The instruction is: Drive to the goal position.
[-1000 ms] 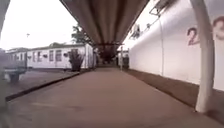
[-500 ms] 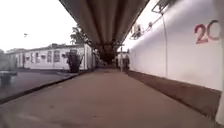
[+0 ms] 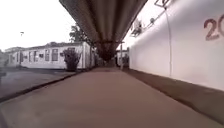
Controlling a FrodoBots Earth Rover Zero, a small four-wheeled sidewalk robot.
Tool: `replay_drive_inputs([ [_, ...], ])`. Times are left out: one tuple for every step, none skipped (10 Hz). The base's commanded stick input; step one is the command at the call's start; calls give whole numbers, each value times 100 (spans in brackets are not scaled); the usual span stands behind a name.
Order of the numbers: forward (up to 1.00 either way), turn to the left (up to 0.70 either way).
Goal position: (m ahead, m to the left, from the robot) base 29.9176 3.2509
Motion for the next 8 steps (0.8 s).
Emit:
replay_drive_inputs([
  [85,0],
  [85,0],
  [85,0],
  [85,0],
  [85,0],
  [85,0],
  [85,0],
  [85,0],
])
